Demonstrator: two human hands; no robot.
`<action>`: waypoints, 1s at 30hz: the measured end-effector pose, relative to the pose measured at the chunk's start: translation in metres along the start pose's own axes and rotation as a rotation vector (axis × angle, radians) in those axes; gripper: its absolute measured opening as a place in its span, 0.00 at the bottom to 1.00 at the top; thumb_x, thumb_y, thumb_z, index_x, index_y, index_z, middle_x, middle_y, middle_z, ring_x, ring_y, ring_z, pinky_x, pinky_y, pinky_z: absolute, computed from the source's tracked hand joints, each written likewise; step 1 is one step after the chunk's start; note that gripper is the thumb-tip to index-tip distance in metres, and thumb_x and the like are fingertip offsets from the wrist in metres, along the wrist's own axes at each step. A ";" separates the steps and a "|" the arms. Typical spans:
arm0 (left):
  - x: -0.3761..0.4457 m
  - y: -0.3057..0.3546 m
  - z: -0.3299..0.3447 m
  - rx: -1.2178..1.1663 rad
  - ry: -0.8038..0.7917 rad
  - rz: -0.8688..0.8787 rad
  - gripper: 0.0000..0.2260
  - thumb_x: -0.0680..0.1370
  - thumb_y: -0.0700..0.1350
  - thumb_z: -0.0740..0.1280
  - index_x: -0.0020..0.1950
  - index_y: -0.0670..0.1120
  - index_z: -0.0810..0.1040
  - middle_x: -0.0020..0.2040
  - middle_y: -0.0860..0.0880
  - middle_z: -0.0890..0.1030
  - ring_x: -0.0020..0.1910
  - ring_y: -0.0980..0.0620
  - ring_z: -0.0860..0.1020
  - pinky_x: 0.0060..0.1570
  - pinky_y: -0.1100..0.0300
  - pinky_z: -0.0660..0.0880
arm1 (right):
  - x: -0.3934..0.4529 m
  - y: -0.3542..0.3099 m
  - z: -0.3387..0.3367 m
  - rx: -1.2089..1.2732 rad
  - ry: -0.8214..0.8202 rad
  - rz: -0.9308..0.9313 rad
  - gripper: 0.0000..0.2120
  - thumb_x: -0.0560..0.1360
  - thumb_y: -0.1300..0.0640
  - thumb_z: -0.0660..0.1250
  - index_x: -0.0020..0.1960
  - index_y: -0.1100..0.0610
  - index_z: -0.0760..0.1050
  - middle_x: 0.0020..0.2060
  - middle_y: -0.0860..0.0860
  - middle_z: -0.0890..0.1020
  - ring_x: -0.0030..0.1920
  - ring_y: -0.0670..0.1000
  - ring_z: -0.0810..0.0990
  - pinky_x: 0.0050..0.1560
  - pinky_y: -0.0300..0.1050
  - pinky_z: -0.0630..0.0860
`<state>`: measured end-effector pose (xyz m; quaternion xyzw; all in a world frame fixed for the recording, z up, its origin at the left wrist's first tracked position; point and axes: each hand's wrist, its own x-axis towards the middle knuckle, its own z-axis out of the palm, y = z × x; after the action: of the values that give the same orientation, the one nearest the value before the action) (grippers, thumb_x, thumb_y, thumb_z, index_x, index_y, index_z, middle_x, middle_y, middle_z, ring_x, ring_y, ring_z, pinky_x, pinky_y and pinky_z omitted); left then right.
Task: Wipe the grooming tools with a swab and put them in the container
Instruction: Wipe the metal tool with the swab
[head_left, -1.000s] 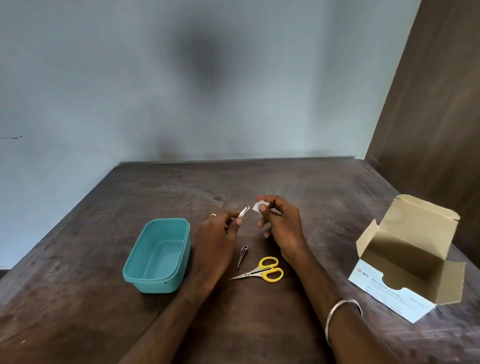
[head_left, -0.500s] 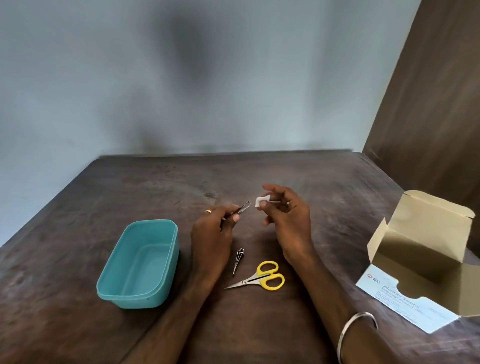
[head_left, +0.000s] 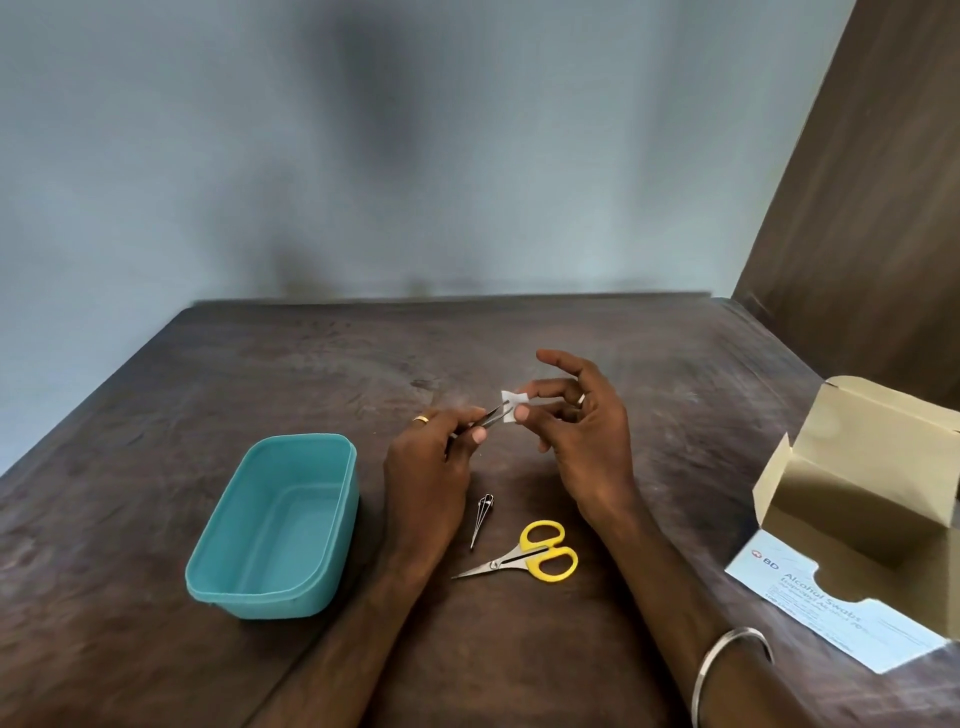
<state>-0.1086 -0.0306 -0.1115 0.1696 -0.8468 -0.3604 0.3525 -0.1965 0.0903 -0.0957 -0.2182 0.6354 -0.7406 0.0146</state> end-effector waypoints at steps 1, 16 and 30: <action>0.000 0.000 0.000 -0.002 -0.001 -0.002 0.11 0.76 0.40 0.71 0.56 0.51 0.84 0.48 0.54 0.84 0.43 0.64 0.76 0.44 0.73 0.71 | 0.000 -0.001 0.000 0.013 -0.008 0.000 0.27 0.69 0.73 0.74 0.61 0.50 0.77 0.44 0.54 0.86 0.37 0.45 0.84 0.32 0.33 0.74; -0.001 -0.001 -0.001 0.000 -0.006 -0.021 0.11 0.76 0.39 0.71 0.56 0.51 0.84 0.49 0.54 0.84 0.45 0.63 0.77 0.44 0.77 0.68 | -0.001 0.001 -0.002 -0.017 0.019 -0.036 0.27 0.73 0.72 0.70 0.64 0.47 0.73 0.43 0.51 0.87 0.43 0.52 0.84 0.29 0.46 0.75; -0.001 0.003 -0.002 0.008 -0.029 0.013 0.11 0.76 0.38 0.71 0.56 0.49 0.84 0.51 0.53 0.84 0.46 0.63 0.76 0.46 0.79 0.68 | -0.002 0.006 0.001 -0.118 -0.154 -0.074 0.29 0.75 0.75 0.64 0.67 0.47 0.71 0.43 0.50 0.88 0.46 0.46 0.84 0.45 0.41 0.73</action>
<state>-0.1067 -0.0288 -0.1088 0.1604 -0.8543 -0.3571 0.3419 -0.1957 0.0886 -0.1021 -0.2983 0.6665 -0.6828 0.0231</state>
